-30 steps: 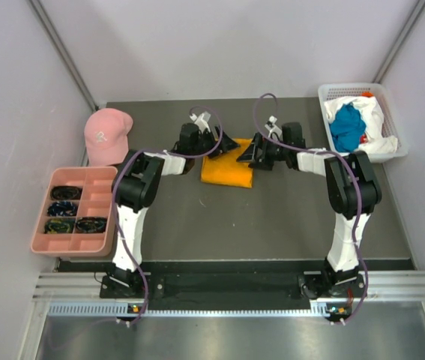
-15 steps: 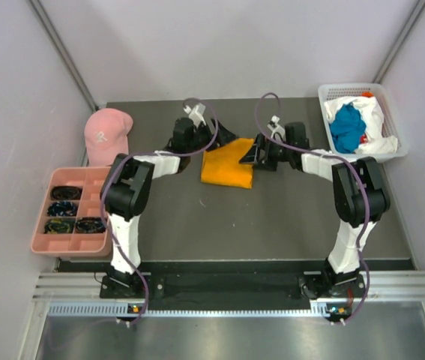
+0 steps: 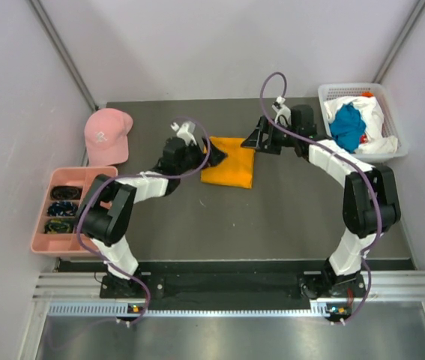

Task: Fold and stack the t-shirts
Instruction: Smooth out wrinkles on the folded tshirt

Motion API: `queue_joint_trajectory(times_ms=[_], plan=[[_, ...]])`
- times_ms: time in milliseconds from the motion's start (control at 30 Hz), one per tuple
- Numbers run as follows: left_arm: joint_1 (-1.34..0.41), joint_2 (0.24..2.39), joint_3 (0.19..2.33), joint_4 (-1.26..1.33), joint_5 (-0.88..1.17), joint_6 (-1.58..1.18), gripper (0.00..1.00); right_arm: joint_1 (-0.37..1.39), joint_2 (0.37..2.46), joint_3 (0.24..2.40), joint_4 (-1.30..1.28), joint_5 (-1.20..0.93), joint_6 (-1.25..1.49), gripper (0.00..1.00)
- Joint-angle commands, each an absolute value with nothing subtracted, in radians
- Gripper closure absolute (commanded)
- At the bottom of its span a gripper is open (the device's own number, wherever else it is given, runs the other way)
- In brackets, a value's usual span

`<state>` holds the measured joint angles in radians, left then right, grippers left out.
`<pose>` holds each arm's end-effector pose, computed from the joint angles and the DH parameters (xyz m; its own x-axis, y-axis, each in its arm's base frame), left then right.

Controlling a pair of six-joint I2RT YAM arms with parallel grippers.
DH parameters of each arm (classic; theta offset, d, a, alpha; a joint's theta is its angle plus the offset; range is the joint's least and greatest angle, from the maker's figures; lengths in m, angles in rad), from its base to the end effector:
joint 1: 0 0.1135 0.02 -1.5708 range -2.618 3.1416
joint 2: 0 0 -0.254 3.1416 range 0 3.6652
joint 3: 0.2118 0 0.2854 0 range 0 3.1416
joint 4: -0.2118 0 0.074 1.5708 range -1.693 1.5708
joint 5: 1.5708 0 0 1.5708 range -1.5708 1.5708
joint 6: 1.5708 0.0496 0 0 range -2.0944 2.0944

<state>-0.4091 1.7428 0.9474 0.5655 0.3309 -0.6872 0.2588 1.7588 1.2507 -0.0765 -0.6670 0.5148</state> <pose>0.3783 -0.1816 0.1789 -0.5844 -0.4005 -0.7057 0.3826 0.6310 -0.6749 0.4123 0.1409 0.2173 -0.8089 0.1860 -0.5578 -0.3464 0.6157 0.7077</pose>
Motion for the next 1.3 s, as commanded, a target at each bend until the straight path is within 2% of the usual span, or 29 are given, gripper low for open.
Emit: queue_joint_trajectory(times_ms=[0,167,433,833,1267], plan=[[-0.501,1.75,0.858,0.517,0.161,-0.591,0.1,0.259,1.769,1.35,-0.113,-0.641,0.486,0.13],[-0.578,1.801,0.893,0.468,-0.026,-0.548,0.1,0.261,1.848,1.451,-0.175,-0.618,0.46,0.12],[-0.584,1.868,0.989,0.41,-0.035,-0.519,0.1,0.276,1.97,1.548,-0.169,-0.684,0.46,0.12],[-0.584,1.83,0.942,0.388,-0.066,-0.506,0.11,0.333,2.026,1.603,-0.175,-0.689,0.46,0.11],[-0.588,1.781,0.92,0.315,-0.071,-0.505,0.09,0.344,2.207,1.673,-0.061,-0.726,0.552,0.1]])
